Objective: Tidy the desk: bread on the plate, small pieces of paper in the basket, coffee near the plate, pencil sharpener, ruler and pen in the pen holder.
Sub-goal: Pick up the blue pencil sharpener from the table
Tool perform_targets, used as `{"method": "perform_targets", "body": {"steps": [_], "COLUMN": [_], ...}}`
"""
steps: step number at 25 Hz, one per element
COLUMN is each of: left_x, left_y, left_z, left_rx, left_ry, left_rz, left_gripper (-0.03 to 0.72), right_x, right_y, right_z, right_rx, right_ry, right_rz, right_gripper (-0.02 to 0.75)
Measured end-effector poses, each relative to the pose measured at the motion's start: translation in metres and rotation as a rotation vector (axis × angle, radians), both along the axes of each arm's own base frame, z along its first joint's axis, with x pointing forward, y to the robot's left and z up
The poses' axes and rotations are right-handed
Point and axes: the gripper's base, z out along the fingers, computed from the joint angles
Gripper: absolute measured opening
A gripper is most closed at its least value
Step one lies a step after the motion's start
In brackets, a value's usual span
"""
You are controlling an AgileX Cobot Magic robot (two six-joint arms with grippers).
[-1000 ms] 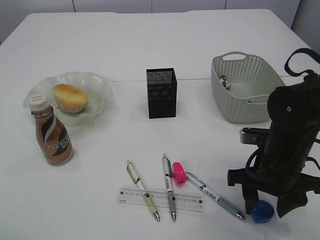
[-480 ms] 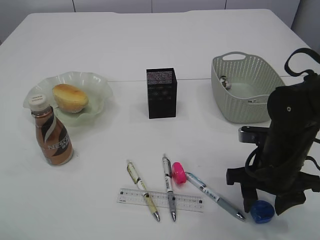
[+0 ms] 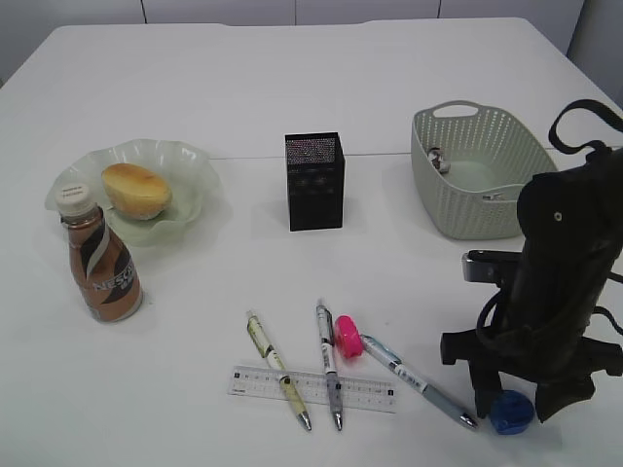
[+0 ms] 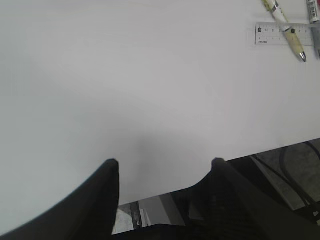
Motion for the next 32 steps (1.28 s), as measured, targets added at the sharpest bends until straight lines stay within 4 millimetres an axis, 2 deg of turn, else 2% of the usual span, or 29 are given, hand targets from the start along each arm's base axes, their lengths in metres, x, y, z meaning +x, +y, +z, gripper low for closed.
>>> {"method": "perform_targets", "body": {"steps": [32], "left_x": [0.0000], "left_y": [-0.0002], "left_z": [0.0000], "left_rx": [-0.002], "left_ry": [0.000], "left_rz": [0.000], "left_gripper": [0.415], "right_x": [-0.0020], "right_y": [-0.0026], "right_z": [0.0002], "right_rx": [-0.008], "right_ry": [0.025], "right_rz": [0.209], "right_gripper": [0.487]}}
